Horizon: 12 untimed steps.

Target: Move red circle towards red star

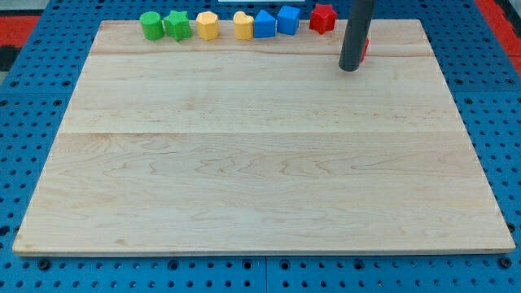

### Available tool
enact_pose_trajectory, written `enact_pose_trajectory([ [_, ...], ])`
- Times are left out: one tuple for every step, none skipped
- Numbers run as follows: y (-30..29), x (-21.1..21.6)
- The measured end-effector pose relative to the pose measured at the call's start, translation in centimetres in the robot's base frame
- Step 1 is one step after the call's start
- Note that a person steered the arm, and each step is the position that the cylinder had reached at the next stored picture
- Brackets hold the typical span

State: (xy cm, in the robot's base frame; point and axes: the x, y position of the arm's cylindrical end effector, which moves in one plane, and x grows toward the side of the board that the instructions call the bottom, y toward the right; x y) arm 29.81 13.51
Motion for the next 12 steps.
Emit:
enact_pose_trajectory([
  [0.0, -2.7],
  [0.1, -3.6],
  [0.4, -3.0],
  [2.6, -2.7],
  [3.1, -3.1],
  [3.4, -3.2],
  [4.4, -3.1],
  [5.4, -2.7],
  [5.4, -3.6],
  [5.4, -5.3],
  [5.4, -6.4],
  [5.4, -7.1],
])
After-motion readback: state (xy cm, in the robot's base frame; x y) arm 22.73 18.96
